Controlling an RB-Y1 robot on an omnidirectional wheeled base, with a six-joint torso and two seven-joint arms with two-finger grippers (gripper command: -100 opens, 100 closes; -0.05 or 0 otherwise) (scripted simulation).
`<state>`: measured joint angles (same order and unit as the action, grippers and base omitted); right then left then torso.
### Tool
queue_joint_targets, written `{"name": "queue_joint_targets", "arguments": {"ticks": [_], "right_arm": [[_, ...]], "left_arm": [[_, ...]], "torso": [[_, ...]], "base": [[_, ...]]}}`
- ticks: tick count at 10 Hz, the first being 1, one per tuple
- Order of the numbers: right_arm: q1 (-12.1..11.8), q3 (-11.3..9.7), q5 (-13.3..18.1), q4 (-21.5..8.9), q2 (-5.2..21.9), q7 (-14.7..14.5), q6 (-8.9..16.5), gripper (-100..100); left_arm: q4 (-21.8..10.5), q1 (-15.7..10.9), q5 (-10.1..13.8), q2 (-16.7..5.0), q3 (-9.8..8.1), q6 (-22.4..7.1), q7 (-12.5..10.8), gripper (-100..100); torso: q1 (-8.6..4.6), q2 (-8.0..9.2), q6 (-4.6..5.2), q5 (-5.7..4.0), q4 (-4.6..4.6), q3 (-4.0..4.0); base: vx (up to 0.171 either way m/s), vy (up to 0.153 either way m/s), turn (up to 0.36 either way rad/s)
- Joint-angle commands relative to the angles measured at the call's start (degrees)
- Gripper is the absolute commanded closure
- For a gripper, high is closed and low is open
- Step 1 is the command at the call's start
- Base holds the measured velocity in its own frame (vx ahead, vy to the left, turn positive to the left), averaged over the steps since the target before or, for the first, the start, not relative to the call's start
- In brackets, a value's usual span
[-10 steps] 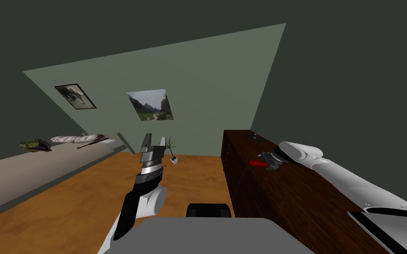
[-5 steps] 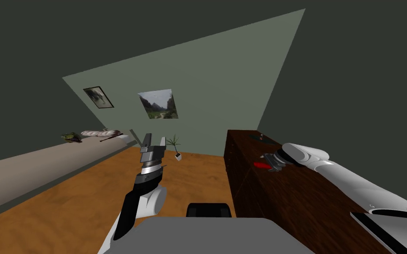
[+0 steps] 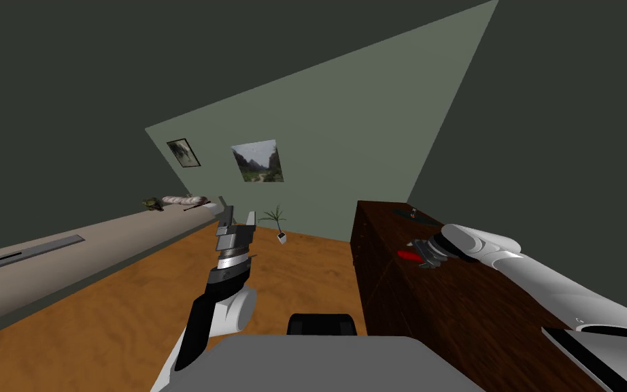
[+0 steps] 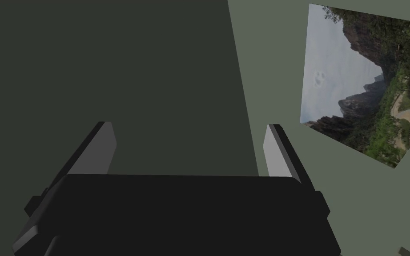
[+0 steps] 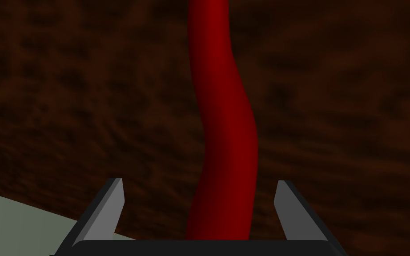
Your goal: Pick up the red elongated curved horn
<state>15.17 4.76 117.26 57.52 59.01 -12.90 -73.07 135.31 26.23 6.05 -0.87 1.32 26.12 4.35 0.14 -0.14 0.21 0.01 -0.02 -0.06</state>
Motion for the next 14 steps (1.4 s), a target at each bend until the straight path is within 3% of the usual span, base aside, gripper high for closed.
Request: {"name": "queue_joint_targets", "arguments": {"ticks": [1,5,6,7,9,12,13,14], "right_arm": [[0.00,0.00,0.00,0.00,0.00,0.00,0.00,100],[0.00,0.01,-0.01,0.01,0.01,0.02,-0.02,100],[0.00,0.01,0.00,0.01,0.00,0.01,-0.02,0],[-0.14,-0.05,0.07,1.68,-0.12,0.32,-0.82,100],[0.02,-0.21,0.18,3.58,-0.30,0.43,-1.96,100],[0.48,-0.70,0.50,9.28,-0.84,0.75,-5.38,100],[-0.02,-0.39,0.33,8.62,-0.54,0.93,-4.67,100],[0.01,-0.38,0.34,8.86,-0.51,0.97,-4.98,0]], "left_arm": [[0.00,0.00,0.00,0.00,0.00,0.00,0.00,0],[0.00,0.00,0.00,0.00,0.00,0.00,0.00,0],[0.00,0.00,0.00,0.00,0.00,0.00,0.00,0],[0.00,0.00,0.00,0.00,0.00,0.00,0.00,0],[0.00,0.01,0.00,-0.01,-0.01,0.00,0.00,0],[0.01,0.02,0.00,0.00,-0.01,0.01,0.00,0],[0.00,0.02,0.00,0.00,-0.01,0.00,0.00,0],[0.00,0.00,0.00,0.00,0.00,0.00,0.00,0]], "torso": [[0.00,0.00,0.00,0.00,0.00,0.00],[-0.13,-0.14,-0.02,-0.04,-0.04,-0.09],[-0.13,-0.15,-0.01,-0.04,-0.04,-0.09],[-0.13,-0.14,-0.01,-0.04,-0.04,-0.09],[-0.36,-0.25,0.09,-0.06,-0.05,-0.14],[-0.06,-0.41,0.09,-0.01,-0.09,-0.24],[0.06,-0.45,0.02,0.03,-0.09,-0.25],[0.00,-0.34,-0.06,0.00,-0.09,-0.21]], "base": [[-0.005,0.005,-0.010],[0.000,0.000,0.000],[0.000,0.000,0.000],[0.024,-0.053,-0.202],[0.062,-0.042,-0.178],[0.100,0.023,-0.297],[0.046,0.028,-0.056],[0.006,0.005,0.010]]}}
